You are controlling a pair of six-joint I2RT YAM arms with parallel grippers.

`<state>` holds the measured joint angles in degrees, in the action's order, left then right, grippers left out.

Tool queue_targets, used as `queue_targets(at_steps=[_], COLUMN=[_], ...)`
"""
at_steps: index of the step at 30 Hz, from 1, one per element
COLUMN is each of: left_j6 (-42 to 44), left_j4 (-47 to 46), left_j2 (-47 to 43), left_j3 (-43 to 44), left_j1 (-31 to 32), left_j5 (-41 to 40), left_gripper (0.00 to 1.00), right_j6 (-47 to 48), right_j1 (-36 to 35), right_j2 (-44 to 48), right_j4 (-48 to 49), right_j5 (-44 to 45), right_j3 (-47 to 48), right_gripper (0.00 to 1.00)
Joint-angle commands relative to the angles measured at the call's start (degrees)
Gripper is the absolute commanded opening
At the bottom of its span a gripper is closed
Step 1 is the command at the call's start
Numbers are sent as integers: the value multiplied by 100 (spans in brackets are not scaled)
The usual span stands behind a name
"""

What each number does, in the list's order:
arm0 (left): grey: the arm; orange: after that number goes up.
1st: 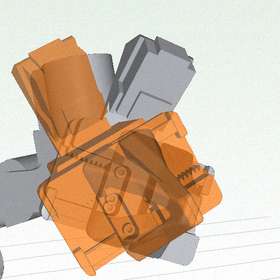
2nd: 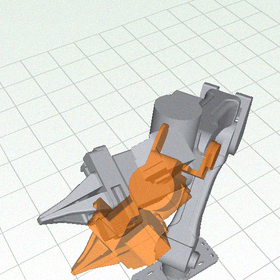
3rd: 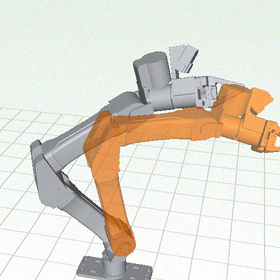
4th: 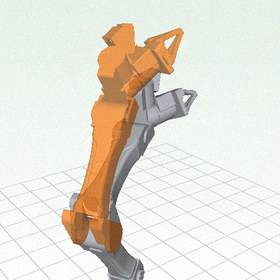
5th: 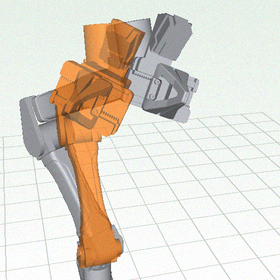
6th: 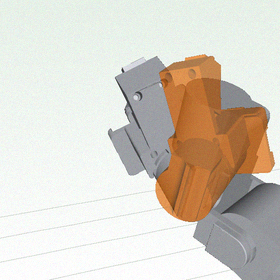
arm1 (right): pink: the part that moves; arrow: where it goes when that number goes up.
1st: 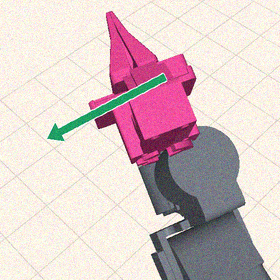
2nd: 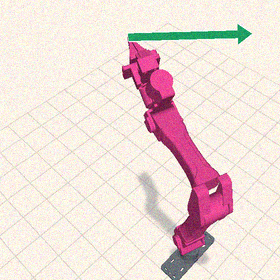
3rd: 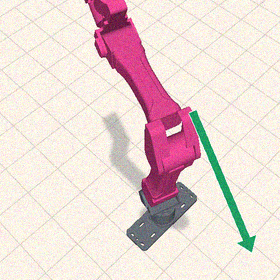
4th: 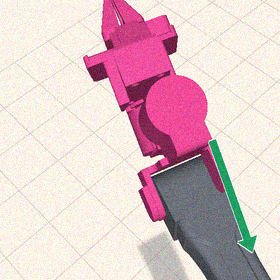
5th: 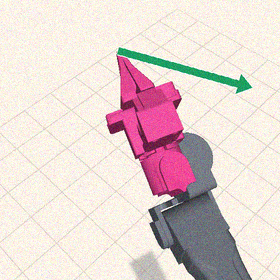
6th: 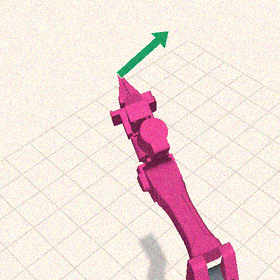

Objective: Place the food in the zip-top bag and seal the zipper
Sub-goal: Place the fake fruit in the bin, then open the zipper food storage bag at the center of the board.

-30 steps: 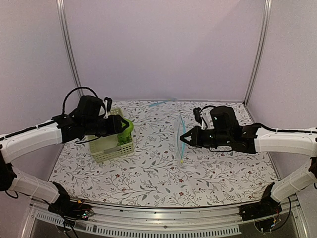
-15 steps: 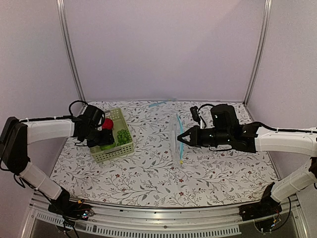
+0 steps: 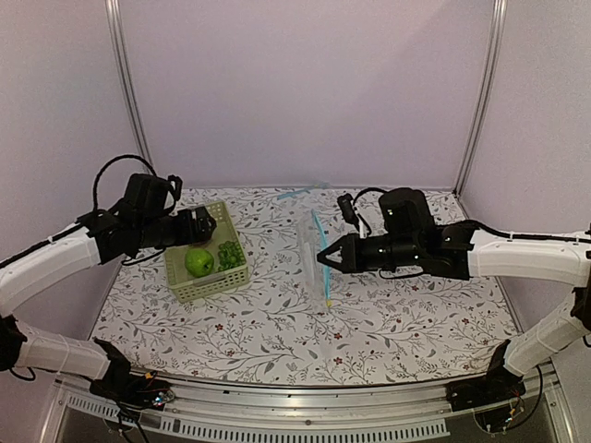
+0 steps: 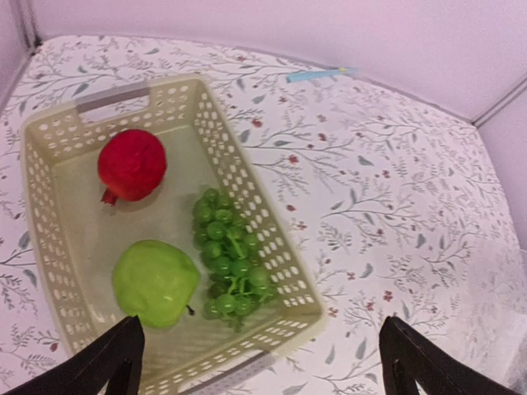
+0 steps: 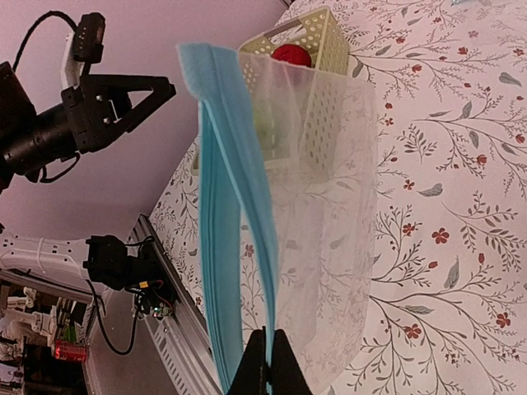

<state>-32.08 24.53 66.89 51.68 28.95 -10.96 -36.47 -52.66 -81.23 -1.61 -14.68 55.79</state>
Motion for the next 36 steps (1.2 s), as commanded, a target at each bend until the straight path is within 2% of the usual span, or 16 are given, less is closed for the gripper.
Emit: queue_targets(at_steps=[1, 3, 7, 14, 20, 24, 34, 36], left_j6=[-495, -789, -1164, -1531, -1412, -1190, -1295, -1348], left_j4=[-1058, -1658, -2585, -3368, -2768, -1780, -1072, -1016], left_j2=[-251, -136, 240, 906, 1296, 1474, 1770, 1863], left_j3=[-139, -246, -243, -125, 214, 613, 831, 866], left_j1=[962, 1375, 2013, 2319, 2445, 2621, 2851, 2874], left_j5=[1089, 1541, 1927, 2357, 1925, 1346, 529, 476], left_gripper=[100, 99, 96, 89, 77, 72, 52, 51], right_j6=[170, 168, 162, 183, 267, 363, 505, 516], right_j1=[-166, -226, -337, -477, -550, -616, -737, -749], right_j2=[-224, -330, -490, -587, -521, -515, -605, -595], right_j4=[-130, -129, -136, -178, -310, -550, -893, -917], right_j5=[215, 263, 331, 467, 706, 1004, 1433, 1647], right_j3=[331, 441, 601, 660, 702, 812, 974, 979], right_gripper=[0, 0, 0, 0, 0, 0, 0, 0])
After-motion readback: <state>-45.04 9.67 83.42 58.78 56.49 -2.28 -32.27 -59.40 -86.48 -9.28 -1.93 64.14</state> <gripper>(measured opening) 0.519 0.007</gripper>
